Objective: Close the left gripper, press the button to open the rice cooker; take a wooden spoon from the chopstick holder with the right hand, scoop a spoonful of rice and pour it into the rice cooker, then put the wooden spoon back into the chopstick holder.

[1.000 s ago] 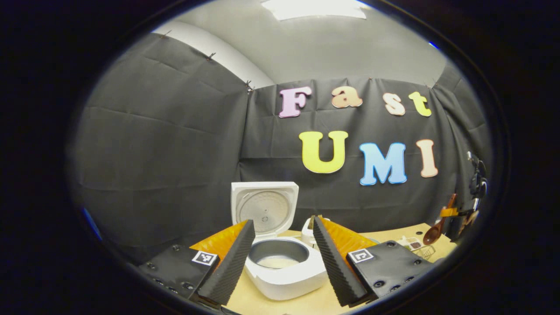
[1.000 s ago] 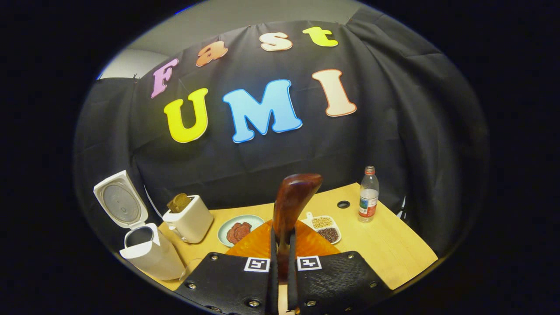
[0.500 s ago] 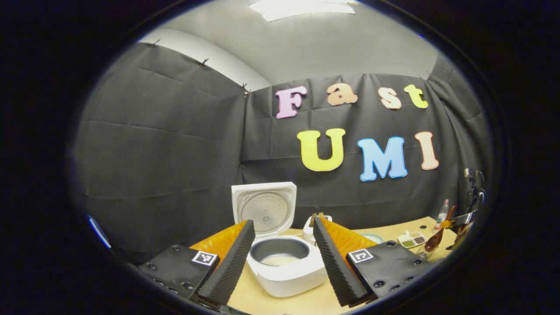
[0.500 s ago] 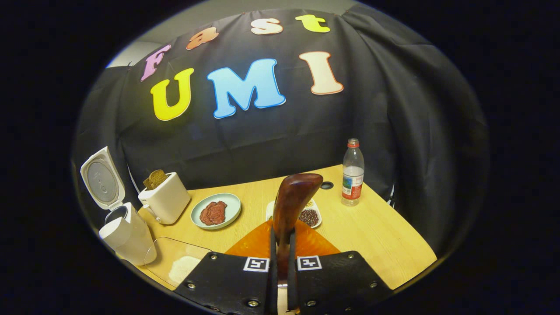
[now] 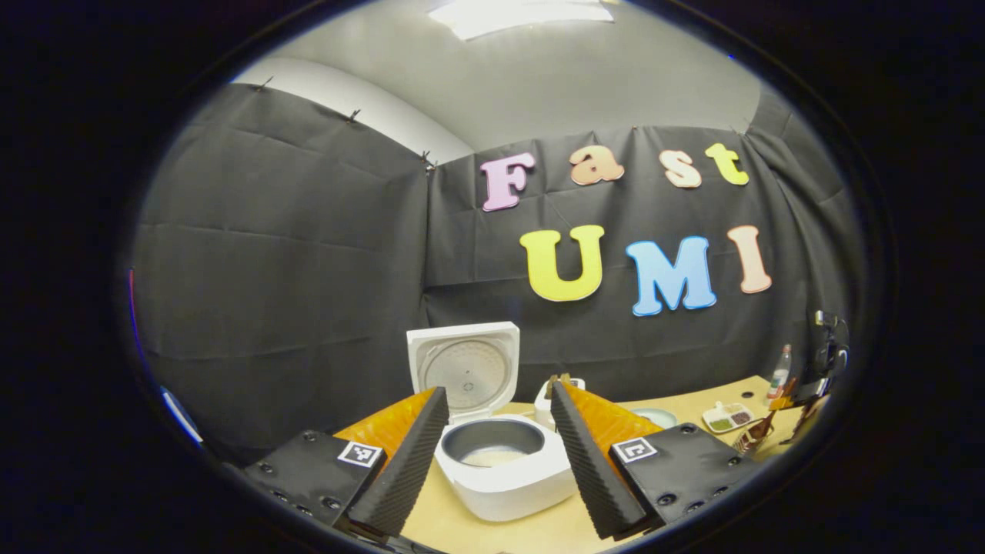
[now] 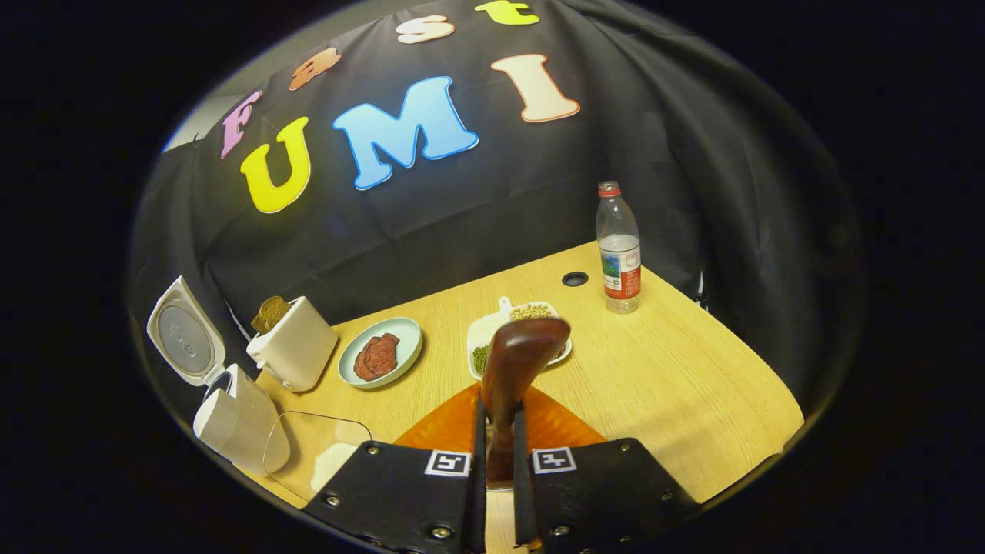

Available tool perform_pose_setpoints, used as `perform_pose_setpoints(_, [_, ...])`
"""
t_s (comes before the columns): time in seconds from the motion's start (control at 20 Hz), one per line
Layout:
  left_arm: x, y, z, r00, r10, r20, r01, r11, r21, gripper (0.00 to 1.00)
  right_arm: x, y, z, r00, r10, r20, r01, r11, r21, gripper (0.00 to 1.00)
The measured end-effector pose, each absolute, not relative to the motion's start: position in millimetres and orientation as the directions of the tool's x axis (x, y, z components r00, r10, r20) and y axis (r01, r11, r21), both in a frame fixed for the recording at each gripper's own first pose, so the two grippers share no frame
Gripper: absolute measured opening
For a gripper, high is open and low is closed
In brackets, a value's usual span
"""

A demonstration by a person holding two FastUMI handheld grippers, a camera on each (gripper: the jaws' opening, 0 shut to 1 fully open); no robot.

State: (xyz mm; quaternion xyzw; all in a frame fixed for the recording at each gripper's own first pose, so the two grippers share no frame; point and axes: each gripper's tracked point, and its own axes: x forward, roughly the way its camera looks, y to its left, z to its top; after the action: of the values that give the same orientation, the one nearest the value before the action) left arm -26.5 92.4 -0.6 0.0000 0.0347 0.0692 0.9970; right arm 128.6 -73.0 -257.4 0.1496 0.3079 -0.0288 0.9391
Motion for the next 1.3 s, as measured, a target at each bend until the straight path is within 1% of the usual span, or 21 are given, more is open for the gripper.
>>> perform_pose_setpoints(0.05, [-25,91,-1,0.989,0.134,-0.068,-0.134,0.991,0.001,0.93,129,-77,-256,0.818,0.018,-0.576,0.155,0.956,0.251,0.17])
perform_pose_setpoints(0.1, [-24,90,-1,0.989,0.129,-0.067,-0.129,0.992,-0.003,0.97,128,-82,-246,0.826,0.008,-0.563,0.155,0.958,0.24,0.24])
perform_pose_setpoints(0.15, [-20,88,-2,0.99,0.123,-0.067,-0.123,0.992,-0.007,0.97,125,-86,-239,0.833,-0.005,-0.553,0.155,0.962,0.224,0.35])
perform_pose_setpoints(0.2, [-16,86,-2,0.991,0.116,-0.066,-0.117,0.993,-0.01,0.97,124,-94,-233,0.838,-0.034,-0.545,0.163,0.968,0.19,0.58])
perform_pose_setpoints(0.25, [-12,86,-2,0.992,0.111,-0.065,-0.112,0.994,-0.013,0.96,121,-104,-224,0.844,-0.071,-0.531,0.177,0.972,0.153,0.72])
perform_pose_setpoints(0.3, [-9,86,-2,0.992,0.107,-0.065,-0.108,0.994,-0.016,0.96,119,-111,-215,0.854,-0.105,-0.51,0.191,0.974,0.119,0.98])
perform_pose_setpoints(0.45, [6,89,-2,0.993,0.099,-0.065,-0.101,0.995,-0.021,0.96,110,-123,-180,0.884,-0.168,-0.436,0.207,0.977,0.043,0.98])
perform_pose_setpoints(0.6, [25,99,-6,0.991,0.106,-0.08,-0.109,0.994,-0.028,0.97,99,-117,-141,0.914,-0.168,-0.37,0.178,0.984,-0.007,0.98])
perform_pose_setpoints(0.75, [46,111,-10,0.989,0.107,-0.101,-0.114,0.992,-0.062,0.97,86,-101,-108,0.937,-0.138,-0.32,0.141,0.99,-0.017,0.98])
perform_pose_setpoints(0.8, [54,117,-10,0.988,0.111,-0.104,-0.118,0.991,-0.063,0.97,80,-94,-98,0.943,-0.124,-0.309,0.126,0.992,-0.015,0.98])
perform_pose_setpoints(0.85, [63,124,-9,0.987,0.12,-0.104,-0.126,0.99,-0.056,0.93,76,-89,-89,0.947,-0.118,-0.298,0.118,0.993,-0.016,0.98])
perform_pose_setpoints(0.95, [83,139,-3,0.986,0.135,-0.097,-0.14,0.989,-0.04,0.97,65,-81,-74,0.954,-0.105,-0.279,0.104,0.994,-0.016,0.98])
perform_pose_setpoints(1.05, [104,154,7,0.985,0.154,-0.084,-0.156,0.987,-0.021,0.97,53,-74,-66,0.959,-0.099,-0.265,0.1,0.995,-0.01,0.98])
perform_pose_setpoints(1.2, [141,173,25,0.984,0.168,-0.063,-0.169,0.986,-0.012,0.93,39,-70,-56,0.961,-0.111,-0.253,0.113,0.994,-0.007,0.98])
perform_pose_setpoints(1.25, [152,178,29,0.984,0.17,-0.058,-0.171,0.985,-0.016,0.97,36,-70,-55,0.961,-0.12,-0.251,0.121,0.993,-0.009,0.98])
perform_pose_setpoints(1.3, [164,183,33,0.984,0.17,-0.055,-0.172,0.985,-0.023,0.97,32,-70,-52,0.96,-0.129,-0.247,0.13,0.991,-0.012,0.98])
